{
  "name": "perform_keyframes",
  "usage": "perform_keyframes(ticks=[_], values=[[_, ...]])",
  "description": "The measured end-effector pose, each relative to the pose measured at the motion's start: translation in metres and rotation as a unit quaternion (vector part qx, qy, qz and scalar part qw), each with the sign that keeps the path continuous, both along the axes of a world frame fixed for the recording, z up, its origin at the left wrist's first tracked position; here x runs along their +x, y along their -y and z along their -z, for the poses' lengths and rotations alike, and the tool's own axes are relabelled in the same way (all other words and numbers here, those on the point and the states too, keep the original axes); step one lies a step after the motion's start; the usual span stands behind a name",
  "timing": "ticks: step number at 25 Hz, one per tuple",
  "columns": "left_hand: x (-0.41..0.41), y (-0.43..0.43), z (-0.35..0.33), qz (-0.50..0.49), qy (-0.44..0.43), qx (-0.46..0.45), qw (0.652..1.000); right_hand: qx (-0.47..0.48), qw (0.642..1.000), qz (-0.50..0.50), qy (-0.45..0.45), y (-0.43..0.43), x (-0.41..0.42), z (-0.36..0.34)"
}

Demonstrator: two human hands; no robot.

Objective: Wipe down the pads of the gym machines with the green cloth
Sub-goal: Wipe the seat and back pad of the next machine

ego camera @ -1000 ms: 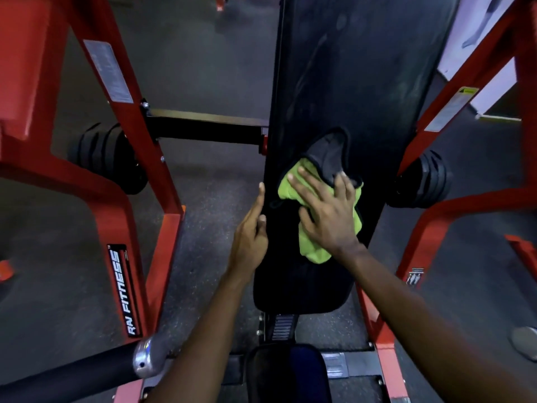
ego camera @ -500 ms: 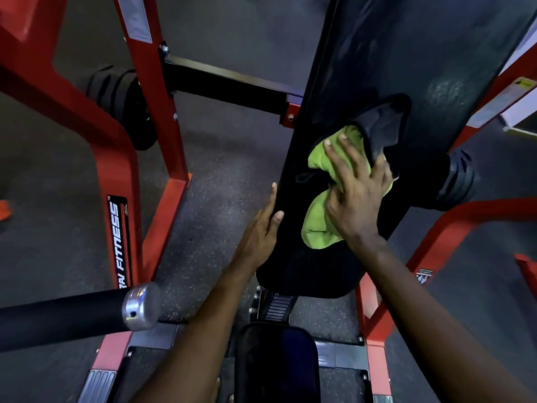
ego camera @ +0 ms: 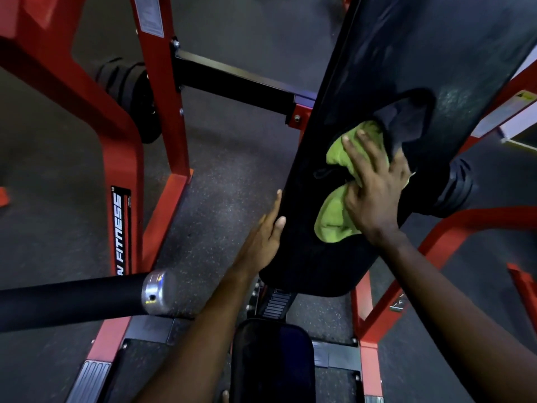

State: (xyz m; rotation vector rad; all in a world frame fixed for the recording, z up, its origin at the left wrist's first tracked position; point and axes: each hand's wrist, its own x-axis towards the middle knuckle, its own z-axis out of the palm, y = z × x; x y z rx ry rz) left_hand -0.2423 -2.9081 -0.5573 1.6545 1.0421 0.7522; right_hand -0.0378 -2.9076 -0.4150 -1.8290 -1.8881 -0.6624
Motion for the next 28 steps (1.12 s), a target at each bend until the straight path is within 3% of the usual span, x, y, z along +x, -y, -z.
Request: perform_keyframes(ticks=[2,5,10,16,22,28], values=[[-0.004,0.017,0.028,0.0,-0.022,-0.031,0.999,0.006,1.0,-0.001,-0.01,0.0,-0.005,0.003],[-0.003,0.038,0.057,-0.027,-0.061,-0.029,0.997,-0.012,0.993,-0.075,0.088,0.015,-0.004,0.04],[-0.001,0.039,0.07,-0.068,-0.055,0.049,0.995,-0.059,0.966,-0.145,0.204,0.036,0.004,0.08],[0.001,0.042,0.074,-0.078,-0.049,0.082,0.992,0.004,0.995,-0.079,0.055,-0.012,-0.031,0.025],[-0.002,0.046,0.077,-0.079,-0.037,0.07,0.994,-0.037,0.964,-0.183,0.187,0.026,-0.013,0.082],[-0.005,0.048,0.077,-0.072,-0.014,0.067,0.995,-0.054,0.975,-0.154,0.15,0.042,-0.006,0.094]])
